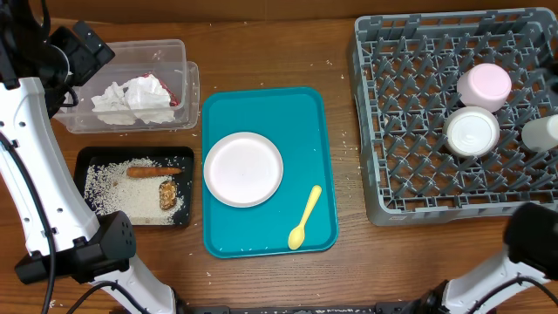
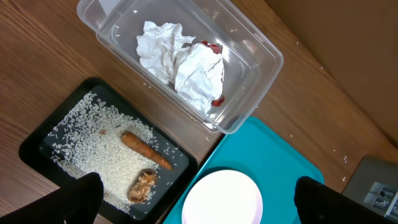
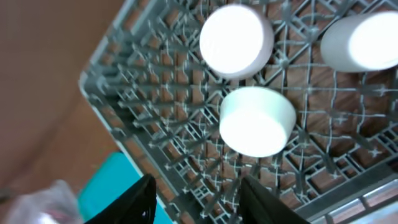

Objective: Sort waste into correct bins and load items into the dishwasher
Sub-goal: 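Adjust the white bowl upright in the rack with the right gripper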

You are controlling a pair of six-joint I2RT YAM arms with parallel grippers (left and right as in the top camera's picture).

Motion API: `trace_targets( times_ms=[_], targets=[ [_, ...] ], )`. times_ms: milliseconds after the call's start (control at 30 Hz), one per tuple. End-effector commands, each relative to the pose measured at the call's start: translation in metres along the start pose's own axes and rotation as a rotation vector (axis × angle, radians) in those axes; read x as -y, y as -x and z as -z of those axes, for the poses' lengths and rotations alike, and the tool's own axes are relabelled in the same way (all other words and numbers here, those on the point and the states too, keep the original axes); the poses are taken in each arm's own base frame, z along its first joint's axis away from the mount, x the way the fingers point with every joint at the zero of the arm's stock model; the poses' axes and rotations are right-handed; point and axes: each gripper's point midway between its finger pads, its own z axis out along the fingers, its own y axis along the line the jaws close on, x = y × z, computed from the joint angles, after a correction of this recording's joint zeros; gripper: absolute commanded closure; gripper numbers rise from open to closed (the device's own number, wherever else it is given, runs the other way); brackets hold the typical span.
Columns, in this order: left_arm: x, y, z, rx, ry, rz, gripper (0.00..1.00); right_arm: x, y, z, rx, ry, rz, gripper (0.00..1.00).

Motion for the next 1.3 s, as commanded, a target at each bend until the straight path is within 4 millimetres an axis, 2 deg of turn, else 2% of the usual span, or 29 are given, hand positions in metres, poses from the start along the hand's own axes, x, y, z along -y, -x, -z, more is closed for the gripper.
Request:
trace_targets(
  times_ms=[0, 67, 100, 200, 233, 467, 633, 967, 1067, 1133, 1167, 1267],
  targets=[
    [0.000, 0.000, -0.001, 0.004, 0.010, 0.007, 0.00, 0.014, -0.010, -0.028, -0.019, -0.229, 0.004, 0.60],
    [0.000, 0.000, -0.001, 0.004, 0.010, 0.007, 0.00, 0.017, -0.021, -0.046, -0.056, -0.298, 0.007, 0.68],
    [0.000, 0.000, -0.001, 0.004, 0.010, 0.007, 0.00, 0.017, -0.029, -0.058, -0.091, -0.315, 0.016, 0.78],
    [0.000, 0.000, -0.001, 0.004, 0.010, 0.007, 0.00, 0.025, -0.040, -0.083, -0.151, -0.343, 0.004, 0.94],
    [0.000, 0.000, -0.001, 0.004, 0.010, 0.007, 0.00, 0.029, -0.043, -0.091, -0.168, -0.352, 0.000, 0.96],
    [0.000, 0.000, -0.001, 0.004, 0.010, 0.007, 0.00, 0.059, -0.060, -0.141, -0.245, -0.363, -0.046, 0.96],
    [0.000, 0.000, -0.001, 0.004, 0.010, 0.007, 0.00, 0.063, -0.052, -0.163, -0.200, -0.344, -0.044, 0.96],
    [0.000, 0.000, -0.001, 0.004, 0.010, 0.007, 0.00, 0.052, -0.010, -0.172, -0.023, -0.300, -0.014, 0.96],
    [0.000, 0.000, -0.001, 0.004, 0.010, 0.007, 0.00, 0.044, 0.000, -0.164, 0.009, -0.284, -0.010, 0.96],
    [0.000, 0.000, -0.001, 0.004, 0.010, 0.007, 0.00, 0.038, 0.007, -0.152, 0.028, -0.276, -0.007, 0.96],
    [0.000, 0.000, -0.001, 0.004, 0.010, 0.007, 0.00, 0.033, 0.009, -0.140, 0.028, -0.274, -0.008, 0.96],
    [0.000, 0.000, -0.001, 0.004, 0.010, 0.007, 0.00, 0.029, -0.002, -0.129, -0.025, -0.267, 0.003, 0.96]
  ],
)
